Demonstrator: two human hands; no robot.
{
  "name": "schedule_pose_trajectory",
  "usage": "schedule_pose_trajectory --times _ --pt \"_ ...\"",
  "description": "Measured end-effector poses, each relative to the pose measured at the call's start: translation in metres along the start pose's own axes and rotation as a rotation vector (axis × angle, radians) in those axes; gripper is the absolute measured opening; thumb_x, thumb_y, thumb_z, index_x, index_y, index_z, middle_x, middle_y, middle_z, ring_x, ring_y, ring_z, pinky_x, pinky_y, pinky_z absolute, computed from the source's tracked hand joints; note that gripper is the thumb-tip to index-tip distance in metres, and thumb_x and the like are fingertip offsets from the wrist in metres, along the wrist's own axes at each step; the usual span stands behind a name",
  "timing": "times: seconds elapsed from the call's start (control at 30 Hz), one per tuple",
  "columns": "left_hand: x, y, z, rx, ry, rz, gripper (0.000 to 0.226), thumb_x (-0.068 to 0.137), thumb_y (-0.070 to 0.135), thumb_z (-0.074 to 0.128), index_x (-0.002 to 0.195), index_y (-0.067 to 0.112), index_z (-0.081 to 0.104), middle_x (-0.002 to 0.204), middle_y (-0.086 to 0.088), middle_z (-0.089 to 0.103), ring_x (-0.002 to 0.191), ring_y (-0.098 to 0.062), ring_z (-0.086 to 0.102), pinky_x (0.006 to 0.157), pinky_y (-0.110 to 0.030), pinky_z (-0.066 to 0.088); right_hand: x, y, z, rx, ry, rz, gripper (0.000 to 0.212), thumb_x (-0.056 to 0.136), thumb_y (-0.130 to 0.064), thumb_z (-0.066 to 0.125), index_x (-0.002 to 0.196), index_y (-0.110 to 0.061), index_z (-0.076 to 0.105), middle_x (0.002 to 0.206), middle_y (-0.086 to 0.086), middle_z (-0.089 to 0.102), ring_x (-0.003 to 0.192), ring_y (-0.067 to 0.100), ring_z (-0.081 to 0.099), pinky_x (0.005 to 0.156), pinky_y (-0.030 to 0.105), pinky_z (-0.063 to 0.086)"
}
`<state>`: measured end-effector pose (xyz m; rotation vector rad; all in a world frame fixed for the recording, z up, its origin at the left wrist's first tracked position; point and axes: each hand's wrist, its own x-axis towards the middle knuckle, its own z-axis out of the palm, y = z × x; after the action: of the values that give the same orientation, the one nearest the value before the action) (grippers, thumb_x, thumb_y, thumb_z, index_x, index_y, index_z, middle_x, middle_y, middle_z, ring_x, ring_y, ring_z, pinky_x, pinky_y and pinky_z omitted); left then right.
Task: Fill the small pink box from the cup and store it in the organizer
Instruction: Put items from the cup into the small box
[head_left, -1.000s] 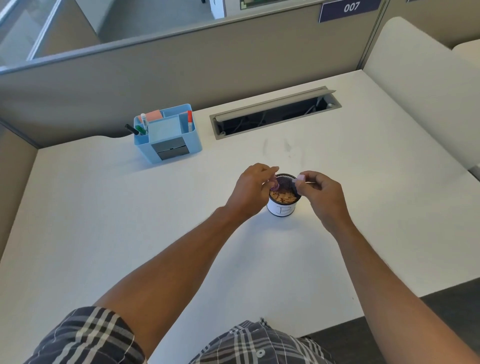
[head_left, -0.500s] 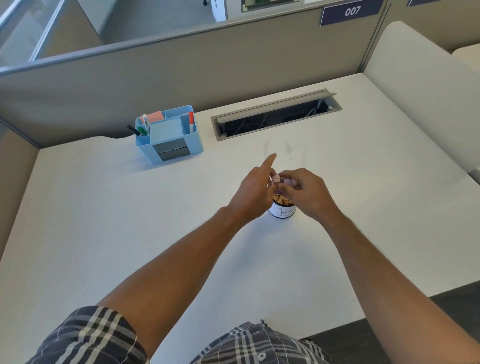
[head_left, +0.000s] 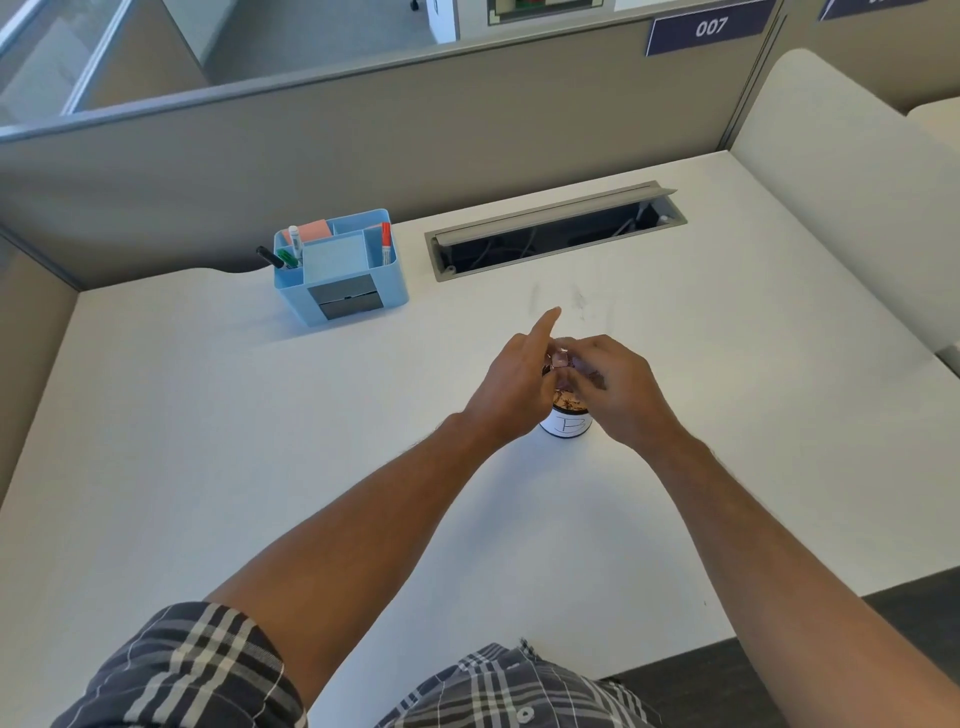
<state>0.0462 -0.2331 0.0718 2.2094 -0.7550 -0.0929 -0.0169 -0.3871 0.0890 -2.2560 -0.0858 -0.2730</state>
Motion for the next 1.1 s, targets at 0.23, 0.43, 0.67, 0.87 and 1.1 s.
schedule_pose_trajectory --times 0.23,0.43,0.67,0.87,1.1 --pt "-0.001 0.002 -0.002 -0.027 -0.071 -0.007 0.077 0.095 0.005 0.062 0.156 0.022 0.016 0.124 -0.004 0.064 0.109 -0.017 0.056 0.094 -0.024 0.046 0.006 0.002 -0.010 -0.161 -0.124 -0.113 0.024 0.097 -0.001 0.061 0.118 -0.007 0.070 0.099 0.001 0.060 0.086 0.015 0.058 0.076 0.013 0.045" --pt "-0.004 -0.006 0.001 -0.045 0.009 -0.123 0.076 0.092 0.000 0.061 0.153 0.026 0.023 0.129 0.001 0.056 0.109 -0.009 0.049 0.089 -0.019 0.042 0.009 -0.004 -0.019 -0.164 0.045 -0.098 0.013 0.094 0.000 0.062 0.104 -0.005 0.068 0.093 -0.002 0.066 0.093 0.004 0.064 0.078 0.015 0.048" --pt "-0.013 -0.015 0.001 -0.008 0.083 -0.098 0.063 0.090 -0.007 0.057 0.147 0.013 0.039 0.125 -0.008 0.057 0.113 -0.021 0.052 0.098 -0.033 0.048 -0.001 0.004 -0.006 -0.234 0.104 -0.007 0.010 0.092 -0.001 0.066 0.100 -0.003 0.071 0.095 0.012 0.068 0.087 0.027 0.065 0.075 0.029 0.048" --pt "-0.016 -0.016 0.000 -0.017 0.092 -0.105 0.059 0.091 -0.005 0.057 0.145 0.012 0.041 0.127 -0.009 0.058 0.116 -0.022 0.052 0.100 -0.035 0.048 -0.003 0.004 -0.004 -0.265 0.162 -0.068 0.015 0.092 0.001 0.065 0.106 -0.001 0.070 0.100 0.014 0.070 0.089 0.027 0.066 0.075 0.032 0.051" --pt "-0.017 -0.008 -0.002 -0.076 0.080 -0.027 0.050 0.092 0.004 0.062 0.139 0.012 0.050 0.135 -0.005 0.057 0.119 -0.020 0.051 0.101 -0.039 0.046 -0.003 0.002 -0.002 -0.238 0.136 -0.067 0.021 0.092 0.004 0.066 0.113 0.003 0.070 0.105 0.019 0.071 0.093 0.033 0.068 0.080 0.029 0.047"
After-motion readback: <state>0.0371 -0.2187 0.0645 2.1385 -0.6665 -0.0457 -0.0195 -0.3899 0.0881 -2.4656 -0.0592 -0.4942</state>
